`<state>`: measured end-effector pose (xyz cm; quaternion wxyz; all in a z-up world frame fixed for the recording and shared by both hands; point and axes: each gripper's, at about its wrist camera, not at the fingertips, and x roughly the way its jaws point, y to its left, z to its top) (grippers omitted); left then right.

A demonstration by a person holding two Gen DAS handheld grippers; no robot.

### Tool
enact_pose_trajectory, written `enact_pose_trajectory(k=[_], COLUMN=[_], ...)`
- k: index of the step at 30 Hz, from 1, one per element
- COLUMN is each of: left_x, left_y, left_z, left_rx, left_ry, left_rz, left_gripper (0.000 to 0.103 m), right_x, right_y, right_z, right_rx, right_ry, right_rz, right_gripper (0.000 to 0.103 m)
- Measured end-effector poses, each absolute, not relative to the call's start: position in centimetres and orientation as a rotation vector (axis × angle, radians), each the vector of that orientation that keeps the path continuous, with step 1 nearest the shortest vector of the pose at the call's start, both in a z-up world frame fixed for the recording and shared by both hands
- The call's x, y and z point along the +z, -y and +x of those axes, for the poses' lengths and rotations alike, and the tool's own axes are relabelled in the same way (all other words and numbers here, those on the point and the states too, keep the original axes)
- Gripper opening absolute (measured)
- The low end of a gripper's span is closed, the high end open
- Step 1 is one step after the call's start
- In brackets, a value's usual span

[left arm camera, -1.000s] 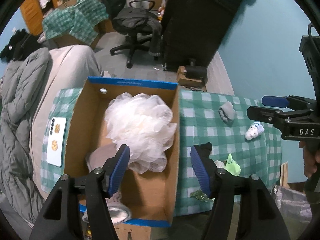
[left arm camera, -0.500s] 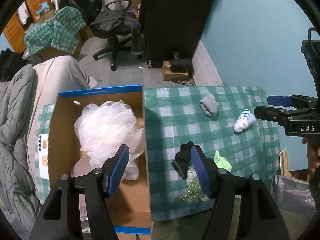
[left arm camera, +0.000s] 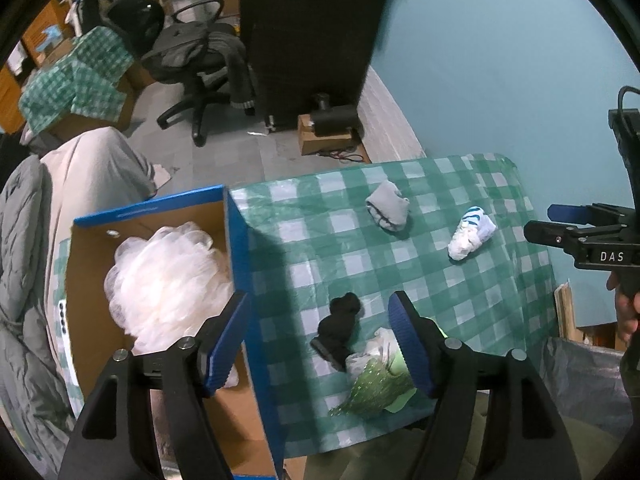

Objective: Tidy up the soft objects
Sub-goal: 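Move both tools back over the table toward the remaining socks, then grasp the white-and-blue sock with the right tool while the left tool grasps the grey sock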

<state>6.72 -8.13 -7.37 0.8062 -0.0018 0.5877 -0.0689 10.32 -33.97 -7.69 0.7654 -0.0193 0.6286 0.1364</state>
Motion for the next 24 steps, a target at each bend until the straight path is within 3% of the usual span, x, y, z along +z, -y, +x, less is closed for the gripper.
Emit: enact_pose_trajectory(k=[24], left_x=[-13.6], left_y=[14.9], left_z=[12.3], left_rx=[-0.275], left_ry=[-1.334], left_rz=[0.166], left_gripper=[0.078], right_x=[-16.4], right_y=[39.6], right_z=[12.5], right_rx=[0.085], right_ry=[-1.491], right_rz=[0.18], right_gripper=[0.08])
